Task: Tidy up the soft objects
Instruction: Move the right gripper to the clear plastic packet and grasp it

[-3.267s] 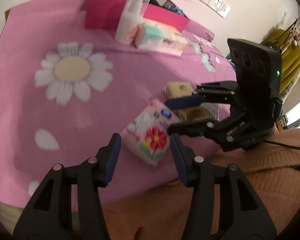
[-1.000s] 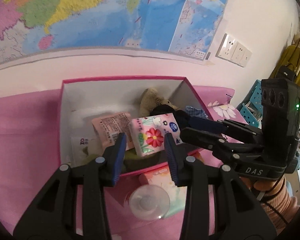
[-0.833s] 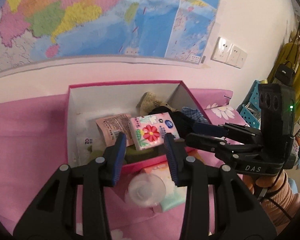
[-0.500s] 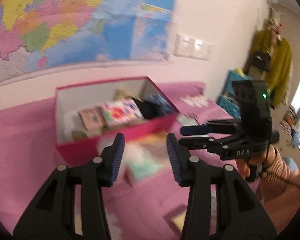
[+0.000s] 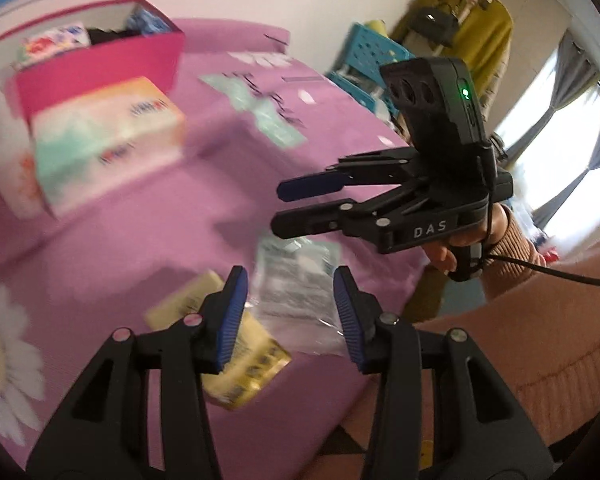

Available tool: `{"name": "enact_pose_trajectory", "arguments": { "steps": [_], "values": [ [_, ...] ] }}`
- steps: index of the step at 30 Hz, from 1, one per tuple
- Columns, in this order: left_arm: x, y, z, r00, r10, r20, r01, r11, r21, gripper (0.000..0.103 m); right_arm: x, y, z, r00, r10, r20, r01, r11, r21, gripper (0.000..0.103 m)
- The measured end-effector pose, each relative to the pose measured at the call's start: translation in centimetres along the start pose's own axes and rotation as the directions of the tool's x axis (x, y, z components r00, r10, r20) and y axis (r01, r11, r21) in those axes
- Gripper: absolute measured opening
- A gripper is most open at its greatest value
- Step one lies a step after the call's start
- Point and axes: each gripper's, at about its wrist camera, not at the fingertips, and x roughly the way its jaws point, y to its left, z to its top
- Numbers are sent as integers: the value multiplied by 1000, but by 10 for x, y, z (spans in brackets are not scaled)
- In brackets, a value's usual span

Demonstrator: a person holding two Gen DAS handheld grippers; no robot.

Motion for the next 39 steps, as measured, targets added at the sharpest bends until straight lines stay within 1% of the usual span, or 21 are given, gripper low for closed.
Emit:
{"name": "enact_pose_trajectory", "arguments": {
  "steps": [3,9,14,16,17,18,20,21,22,23,24,26,28,31,32,34,35,36,39],
  "values": [
    [8,-9,-6,999,-40,-34,40,999,-11,46,-4,2,-13,1000,-1,-14,1,1000,2,49],
    [27,-16,-15,993,-33,-111,29,999,-35,46,-6,3,-29,1000,5,-24,-4,1000,2,49],
    [36,-19,-21,991,-27,-131,20,998,-59,46,2,11,-35,999,25,-33,-25,999,-19,48],
    [35,-18,-19,991,-18,-129,9,998,-69,46,3,15,-37,1000,4,-31,-6,999,-46,40],
    [36,-16,-19,992,-12,-129,2,997,-76,46,4,16,-37,999,-18,-30,16,998,-61,30],
    [36,-15,-18,992,-4,-129,-7,997,-83,46,3,14,-37,1000,-16,-23,15,999,-52,25],
    [35,-15,-19,991,14,-130,-26,995,-91,46,0,11,-37,1000,-10,-14,9,999,-37,20],
    [33,-15,-20,991,18,-129,-31,995,-94,46,-2,9,-37,1000,-30,0,30,999,-31,14],
    [32,-14,-21,991,21,-131,-34,995,-95,46,-4,6,-36,999,-35,6,35,999,-22,12],
    [32,-14,-21,991,25,-135,-38,995,-96,46,-5,1,-36,998,-63,8,63,998,-5,7],
    [34,-14,-19,990,28,-139,-42,994,-98,46,-4,-5,-37,996,-85,1,85,996,12,6],
    [37,-16,-18,988,37,-148,-52,994,-99,46,-7,-15,-39,999,-45,11,45,997,59,6],
    [40,-18,-17,987,48,-153,-63,994,-93,46,-10,-17,-41,999,-40,23,38,997,71,7],
    [43,-20,-16,986,61,-157,-76,993,-89,46,-13,-19,-43,999,1,34,-4,996,90,10],
    [43,-21,-16,985,67,-157,-81,993,-86,46,-14,-19,-43,999,16,36,-19,996,90,13],
    [43,-22,-16,984,78,-158,-92,992,-82,46,-17,-18,-43,998,43,40,-46,995,89,25],
    [44,-23,-16,984,84,-158,-97,992,-80,46,-18,-17,-43,998,50,48,-54,995,89,37],
    [44,-24,-17,984,89,-157,-103,992,-79,46,-17,-15,-42,997,57,48,-61,995,84,41],
    [44,-25,-18,982,106,-156,-119,990,-75,46,-13,-6,-41,998,52,33,-53,997,49,42]
  ]
}}
